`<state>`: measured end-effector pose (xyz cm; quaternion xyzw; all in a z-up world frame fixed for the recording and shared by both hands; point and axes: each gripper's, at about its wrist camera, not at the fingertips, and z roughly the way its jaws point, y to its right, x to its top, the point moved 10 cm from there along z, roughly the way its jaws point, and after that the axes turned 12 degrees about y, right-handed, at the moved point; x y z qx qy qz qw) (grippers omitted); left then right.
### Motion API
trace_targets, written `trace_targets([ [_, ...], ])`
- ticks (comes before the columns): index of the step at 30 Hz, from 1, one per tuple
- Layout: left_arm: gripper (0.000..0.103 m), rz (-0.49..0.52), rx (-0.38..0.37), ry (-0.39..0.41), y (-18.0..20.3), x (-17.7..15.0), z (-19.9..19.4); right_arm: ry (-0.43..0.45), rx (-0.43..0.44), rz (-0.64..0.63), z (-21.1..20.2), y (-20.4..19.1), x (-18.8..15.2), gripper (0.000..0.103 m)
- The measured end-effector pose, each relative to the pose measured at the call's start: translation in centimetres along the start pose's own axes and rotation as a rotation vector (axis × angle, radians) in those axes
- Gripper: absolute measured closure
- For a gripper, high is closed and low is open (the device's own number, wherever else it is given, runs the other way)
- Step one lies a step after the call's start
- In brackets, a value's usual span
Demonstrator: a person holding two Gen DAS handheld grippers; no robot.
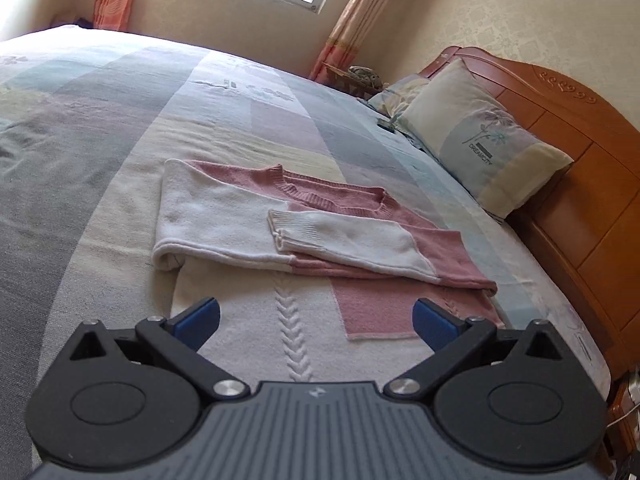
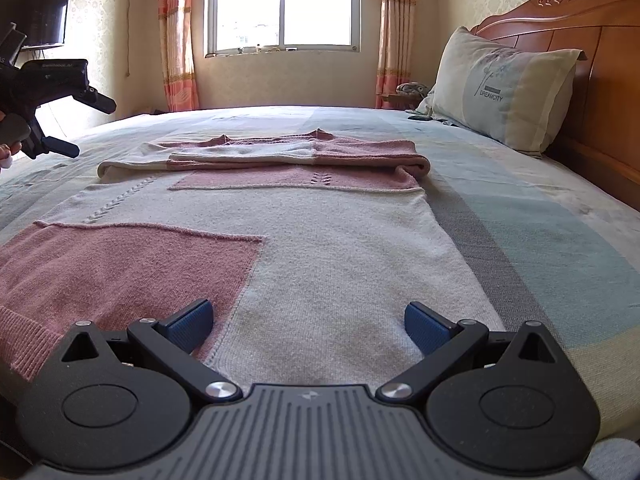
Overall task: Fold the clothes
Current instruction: 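Move both open tools toward the ribbed hem of the sweater, then roll both tools sideways and lower them onto the ribbed hem edges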
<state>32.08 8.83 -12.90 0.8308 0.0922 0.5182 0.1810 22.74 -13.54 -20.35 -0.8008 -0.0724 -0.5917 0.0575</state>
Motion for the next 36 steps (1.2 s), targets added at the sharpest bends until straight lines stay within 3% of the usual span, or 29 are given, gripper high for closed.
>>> trace_targets([
  [6, 0.001, 0.124, -0.061, 0.050, 6.1, -5.4, -5.8, -0.008, 0.012, -0.011, -0.3, 0.0, 0.0, 0.000],
  [9, 0.001, 0.169, -0.029, 0.041, 6.9, -8.1, -6.6, -0.047, 0.030, -0.024, -0.7, -0.1, 0.1, 0.000],
  [15, 0.001, 0.078, -0.047, -0.022, 6.5, -10.9, -7.0, -0.128, 0.090, -0.026, -3.1, -0.5, -0.7, 0.000],
  [24, 0.001, 0.160, 0.007, -0.096, 7.2, -11.8, -7.7, -0.176, 0.066, -0.063, -4.1, -0.8, -1.3, 0.000],
  [29, 0.001, 0.193, -0.001, -0.041, 8.2, -10.6, -9.3, -0.165, 0.049, -0.064, -4.2, -0.8, -1.4, 0.000],
  [36, 0.001, 0.235, 0.010, -0.057, 8.8, -10.6, -8.7, -0.173, 0.034, -0.067, -4.2, -0.8, -1.3, 0.000],
])
